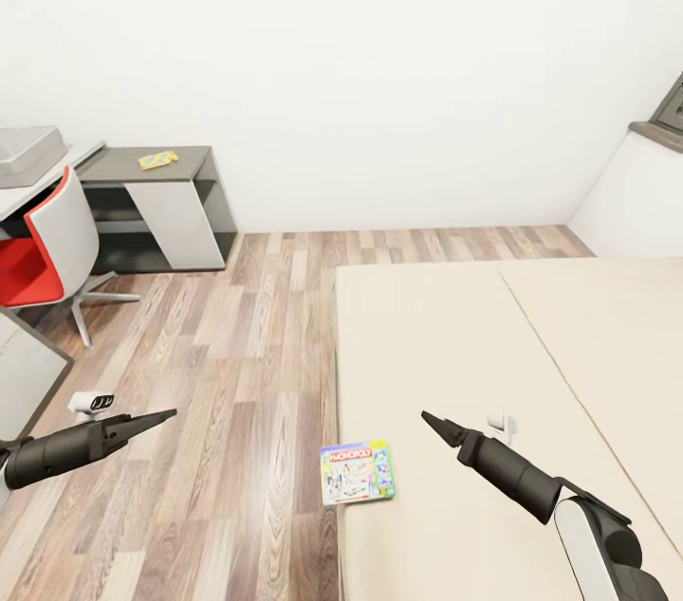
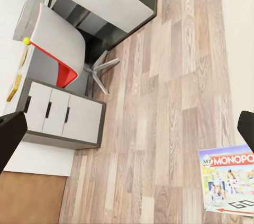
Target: Put all the toys in the child's room - the three board games (two on the bed and one on the table), the two jigsaw puzzles on the table, and the tennis ball on the table - inside the toy box on the table in the child's room.
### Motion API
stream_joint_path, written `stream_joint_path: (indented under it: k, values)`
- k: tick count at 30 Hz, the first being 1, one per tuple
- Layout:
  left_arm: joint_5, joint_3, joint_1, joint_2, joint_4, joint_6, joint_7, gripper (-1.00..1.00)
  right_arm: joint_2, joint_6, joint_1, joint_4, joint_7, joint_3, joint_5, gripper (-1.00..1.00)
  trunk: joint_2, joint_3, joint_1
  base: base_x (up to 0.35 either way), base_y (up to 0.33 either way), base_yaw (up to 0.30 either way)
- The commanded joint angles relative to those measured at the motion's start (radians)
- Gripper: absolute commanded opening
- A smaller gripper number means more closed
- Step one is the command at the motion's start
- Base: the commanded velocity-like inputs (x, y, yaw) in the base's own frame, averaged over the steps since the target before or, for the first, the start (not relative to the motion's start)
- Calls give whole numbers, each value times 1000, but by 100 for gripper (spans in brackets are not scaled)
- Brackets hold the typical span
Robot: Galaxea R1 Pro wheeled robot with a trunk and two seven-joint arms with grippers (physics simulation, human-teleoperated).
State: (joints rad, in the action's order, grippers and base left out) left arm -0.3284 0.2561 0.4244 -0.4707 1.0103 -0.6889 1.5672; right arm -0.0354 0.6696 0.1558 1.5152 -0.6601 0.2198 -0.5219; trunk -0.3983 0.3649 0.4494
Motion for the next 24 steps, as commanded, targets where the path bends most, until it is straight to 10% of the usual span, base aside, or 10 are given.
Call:
stream_joint_path:
  k: [1, 24]
  values:
    - [0, 0, 1, 0, 0, -11, 4, 100, 0, 7, 1, 0, -1, 1, -4, 100, -2, 0, 1, 0, 0, 0]
    - [0, 0, 1, 0, 1, -11, 4, 100, 0, 7, 1, 0, -1, 1, -4, 100, -2, -38, 1, 0, 0, 0]
